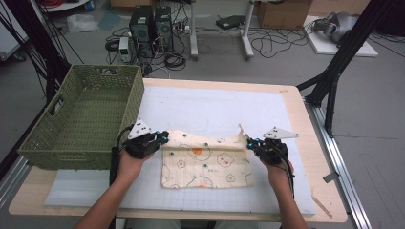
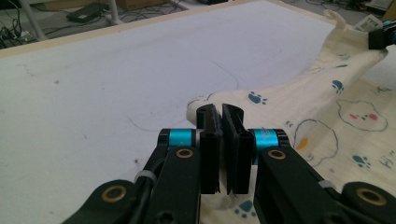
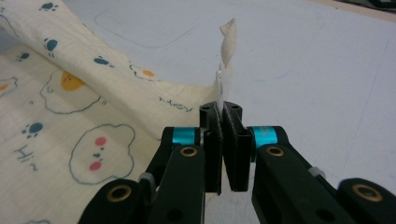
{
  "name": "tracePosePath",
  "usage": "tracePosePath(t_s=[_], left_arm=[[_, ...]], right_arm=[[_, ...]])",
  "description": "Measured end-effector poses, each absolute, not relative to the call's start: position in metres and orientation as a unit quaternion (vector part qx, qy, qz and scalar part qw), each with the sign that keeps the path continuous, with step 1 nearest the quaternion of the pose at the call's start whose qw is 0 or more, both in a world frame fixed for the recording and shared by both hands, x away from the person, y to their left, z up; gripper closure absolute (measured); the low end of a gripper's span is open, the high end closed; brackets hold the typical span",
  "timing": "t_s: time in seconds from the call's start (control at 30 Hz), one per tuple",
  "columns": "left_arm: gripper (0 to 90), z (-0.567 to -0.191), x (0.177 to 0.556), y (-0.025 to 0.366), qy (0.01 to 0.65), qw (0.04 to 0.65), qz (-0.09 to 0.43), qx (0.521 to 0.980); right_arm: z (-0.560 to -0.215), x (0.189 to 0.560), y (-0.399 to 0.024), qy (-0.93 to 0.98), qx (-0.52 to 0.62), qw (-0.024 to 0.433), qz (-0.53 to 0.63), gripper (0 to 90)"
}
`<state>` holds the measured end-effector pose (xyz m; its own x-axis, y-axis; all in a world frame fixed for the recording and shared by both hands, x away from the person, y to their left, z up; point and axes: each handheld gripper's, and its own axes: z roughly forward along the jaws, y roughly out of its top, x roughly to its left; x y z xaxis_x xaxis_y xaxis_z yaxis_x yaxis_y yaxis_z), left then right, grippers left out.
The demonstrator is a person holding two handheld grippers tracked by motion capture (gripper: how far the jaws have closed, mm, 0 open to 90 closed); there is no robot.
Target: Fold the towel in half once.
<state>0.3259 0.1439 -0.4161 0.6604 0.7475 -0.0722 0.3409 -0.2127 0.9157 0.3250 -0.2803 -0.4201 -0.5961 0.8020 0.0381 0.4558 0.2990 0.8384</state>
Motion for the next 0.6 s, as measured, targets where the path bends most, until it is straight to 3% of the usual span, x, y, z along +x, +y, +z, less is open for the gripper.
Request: tracePosePath(t_s=[0.43, 0.5, 0.57, 0.6], left_arm=[[82.4, -0.442, 0.304, 0.145, 0.354, 0.492, 0.173, 0.776], [75.2, -0.444, 0.304, 0.146, 0.357, 0.487, 0.168, 0.78], [56.1, -0.442, 0.306, 0.148, 0.371, 0.488, 0.164, 0.773], [51.3, -0.44, 0.308, 0.151, 0.375, 0.495, 0.162, 0.767]], right_arm=[[-0.439, 0.308, -0.282, 0.794, 0.398, 0.183, 0.42, 86.8], [-0.44, 0.307, -0.283, 0.794, 0.4, 0.181, 0.42, 85.7], [-0.439, 0.306, -0.284, 0.793, 0.4, 0.181, 0.423, 80.7], [-0.438, 0.306, -0.284, 0.792, 0.401, 0.178, 0.425, 76.4]])
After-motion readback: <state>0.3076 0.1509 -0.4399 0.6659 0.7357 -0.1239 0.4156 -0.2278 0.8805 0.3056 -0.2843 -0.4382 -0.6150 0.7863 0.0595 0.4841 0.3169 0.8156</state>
